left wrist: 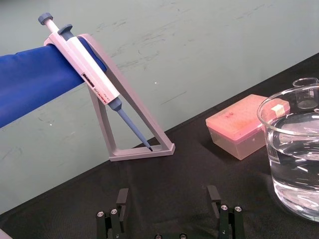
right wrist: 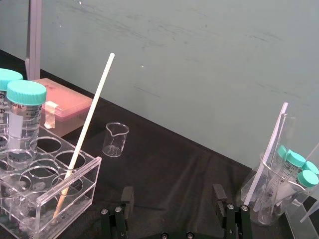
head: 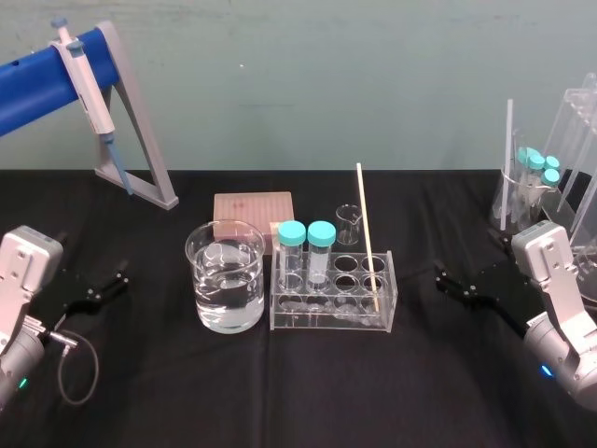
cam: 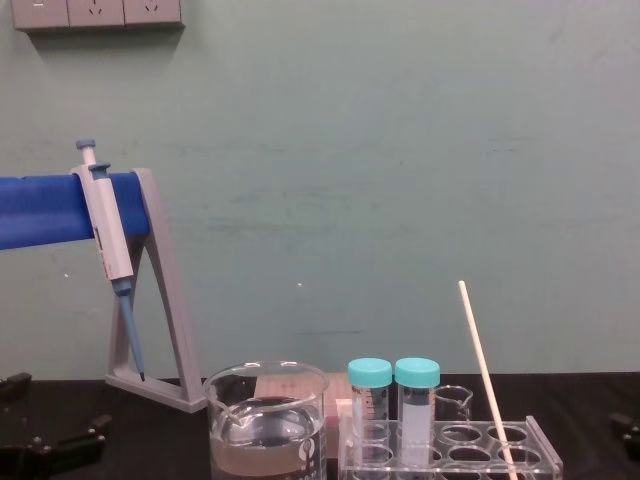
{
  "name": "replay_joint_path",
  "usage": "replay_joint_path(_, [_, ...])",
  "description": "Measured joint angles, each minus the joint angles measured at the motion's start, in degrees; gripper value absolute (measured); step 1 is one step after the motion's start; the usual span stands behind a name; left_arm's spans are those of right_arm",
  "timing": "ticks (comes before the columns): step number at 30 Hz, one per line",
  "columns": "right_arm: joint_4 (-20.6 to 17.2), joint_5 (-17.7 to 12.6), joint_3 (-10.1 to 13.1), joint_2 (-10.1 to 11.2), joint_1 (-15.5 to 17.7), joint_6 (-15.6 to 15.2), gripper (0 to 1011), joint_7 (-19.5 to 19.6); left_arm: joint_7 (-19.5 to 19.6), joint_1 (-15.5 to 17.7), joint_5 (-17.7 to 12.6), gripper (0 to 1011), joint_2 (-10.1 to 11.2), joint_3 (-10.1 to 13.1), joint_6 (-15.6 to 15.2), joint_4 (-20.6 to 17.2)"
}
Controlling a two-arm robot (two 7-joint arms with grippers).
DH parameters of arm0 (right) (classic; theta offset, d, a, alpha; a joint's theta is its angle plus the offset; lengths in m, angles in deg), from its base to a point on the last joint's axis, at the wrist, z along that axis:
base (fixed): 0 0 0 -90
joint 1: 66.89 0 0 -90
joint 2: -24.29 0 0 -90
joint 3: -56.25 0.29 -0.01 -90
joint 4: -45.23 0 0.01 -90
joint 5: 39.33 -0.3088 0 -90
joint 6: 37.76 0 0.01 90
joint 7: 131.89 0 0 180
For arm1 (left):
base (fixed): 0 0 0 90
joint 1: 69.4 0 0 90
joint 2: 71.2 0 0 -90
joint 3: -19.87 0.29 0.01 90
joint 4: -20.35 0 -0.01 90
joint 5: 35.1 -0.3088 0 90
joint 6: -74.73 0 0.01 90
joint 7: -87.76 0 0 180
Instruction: Hold the thermometer with one hand and immerse one end into the beaker, then reinsert it into the test tube rack.
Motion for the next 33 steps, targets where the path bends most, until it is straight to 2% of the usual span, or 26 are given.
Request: replay_joint_path(33, [0.0, 0.0, 0.0, 0.0, 0.0, 0.0, 1003, 0.0, 0.0, 0.0, 0.0, 1004, 0.0, 0.0, 0.0, 0.0])
